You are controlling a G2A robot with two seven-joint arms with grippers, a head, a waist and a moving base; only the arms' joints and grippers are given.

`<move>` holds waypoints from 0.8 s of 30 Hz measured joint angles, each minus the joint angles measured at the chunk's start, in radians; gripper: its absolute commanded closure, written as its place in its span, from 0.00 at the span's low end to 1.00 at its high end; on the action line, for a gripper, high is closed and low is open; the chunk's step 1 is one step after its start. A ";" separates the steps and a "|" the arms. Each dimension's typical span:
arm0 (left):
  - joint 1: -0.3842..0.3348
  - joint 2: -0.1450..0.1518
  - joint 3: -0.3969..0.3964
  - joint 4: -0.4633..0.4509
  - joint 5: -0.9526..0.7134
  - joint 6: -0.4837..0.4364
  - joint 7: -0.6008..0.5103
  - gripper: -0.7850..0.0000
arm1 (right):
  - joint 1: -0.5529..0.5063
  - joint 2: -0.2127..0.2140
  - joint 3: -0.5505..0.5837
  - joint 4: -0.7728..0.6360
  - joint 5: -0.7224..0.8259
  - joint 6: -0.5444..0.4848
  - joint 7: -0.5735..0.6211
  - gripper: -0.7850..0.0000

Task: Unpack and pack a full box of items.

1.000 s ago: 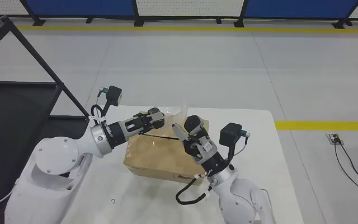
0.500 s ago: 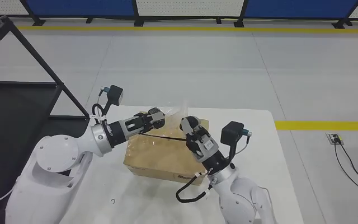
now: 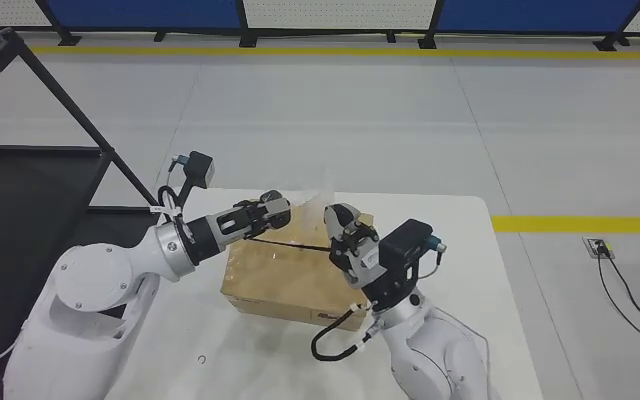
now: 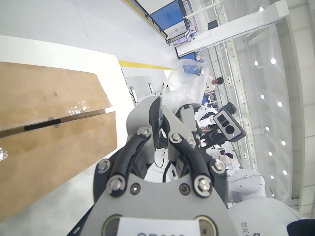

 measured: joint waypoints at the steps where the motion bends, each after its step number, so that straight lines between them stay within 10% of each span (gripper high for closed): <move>1: 0.002 0.000 -0.002 -0.001 -0.006 0.002 0.001 1.00 | 0.001 0.001 0.000 -0.001 -0.018 -0.001 -0.001 1.00; 24: 0.008 0.015 -0.078 0.021 -0.118 0.073 -0.113 1.00 | -0.007 0.028 -0.035 -0.010 -0.561 0.149 -0.041 1.00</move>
